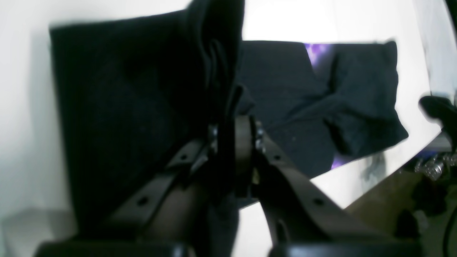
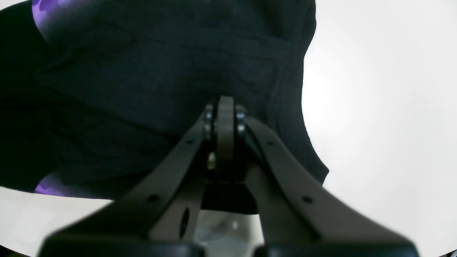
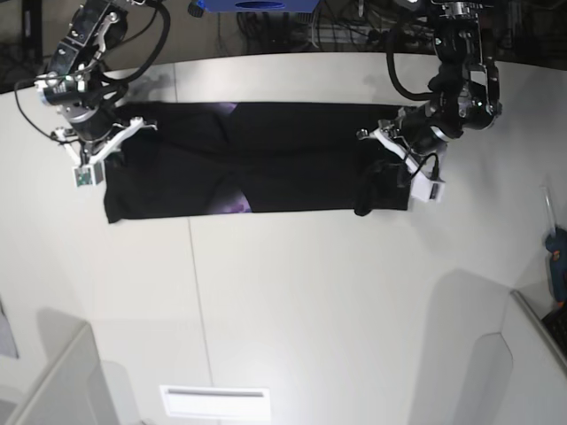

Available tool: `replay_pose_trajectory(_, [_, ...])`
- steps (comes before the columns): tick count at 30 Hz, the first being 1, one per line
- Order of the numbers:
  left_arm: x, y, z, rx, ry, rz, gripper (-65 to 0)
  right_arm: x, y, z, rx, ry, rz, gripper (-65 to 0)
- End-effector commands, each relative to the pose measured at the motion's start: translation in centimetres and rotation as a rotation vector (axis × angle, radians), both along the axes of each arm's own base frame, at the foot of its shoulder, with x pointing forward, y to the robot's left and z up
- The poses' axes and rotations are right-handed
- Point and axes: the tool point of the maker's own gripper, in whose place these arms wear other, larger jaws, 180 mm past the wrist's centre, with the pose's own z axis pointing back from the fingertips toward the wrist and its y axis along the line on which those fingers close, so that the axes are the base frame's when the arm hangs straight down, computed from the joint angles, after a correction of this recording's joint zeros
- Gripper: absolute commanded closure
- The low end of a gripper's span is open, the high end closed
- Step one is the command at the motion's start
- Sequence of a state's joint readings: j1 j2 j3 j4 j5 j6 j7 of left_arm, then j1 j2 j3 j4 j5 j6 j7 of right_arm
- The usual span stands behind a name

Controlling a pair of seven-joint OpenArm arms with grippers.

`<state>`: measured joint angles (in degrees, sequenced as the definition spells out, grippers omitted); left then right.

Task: Fold the T-shirt properly
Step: 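Move the left gripper inward and grasp the strip near its middle, then fold the strip end with the left gripper toward the right gripper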

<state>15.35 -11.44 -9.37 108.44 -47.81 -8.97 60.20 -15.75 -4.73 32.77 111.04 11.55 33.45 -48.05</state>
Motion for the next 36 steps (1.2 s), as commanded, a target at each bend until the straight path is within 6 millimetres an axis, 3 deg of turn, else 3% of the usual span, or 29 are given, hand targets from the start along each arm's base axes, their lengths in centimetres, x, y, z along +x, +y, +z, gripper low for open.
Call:
replay_pose_trajectory(1, [1.2,-1.2,1.5,-0.035,-0.056,-0.018,0.0,0.7,-0.3,1.0,-0.007,-0.045,-0.002,0.0])
replay_pose_trajectory(5, [1.4,-4.9,2.0,-0.076,-0.067,-0.107,0.0,0.7,-0.3,1.0,-0.007,-0.045,-0.002,0.0])
replay_pose_trajectory(10, [1.7,-7.2,2.7,-0.128,-0.077,-0.128,0.0,0.7,-0.3,1.0,-0.007,-0.045,-0.002,0.0])
replay_pose_trajectory(20, [1.0,-9.8,0.0,-0.171,0.017,-0.168,0.0,0.7,-0.3,1.0,-0.008,-0.044,-0.003,0.0])
replay_pose_trajectory(27, [1.5,-11.3,0.6,-0.202,0.007,-0.180,0.0,0.7,-0.4,1.0,-0.009,-0.044,-0.005,0.0])
replay_pose_trajectory(36, [1.5,-11.7,-0.4,-0.217,0.039,-0.166,0.0,0.7,-0.4,1.0,-0.009,-0.044,-0.005,0.0])
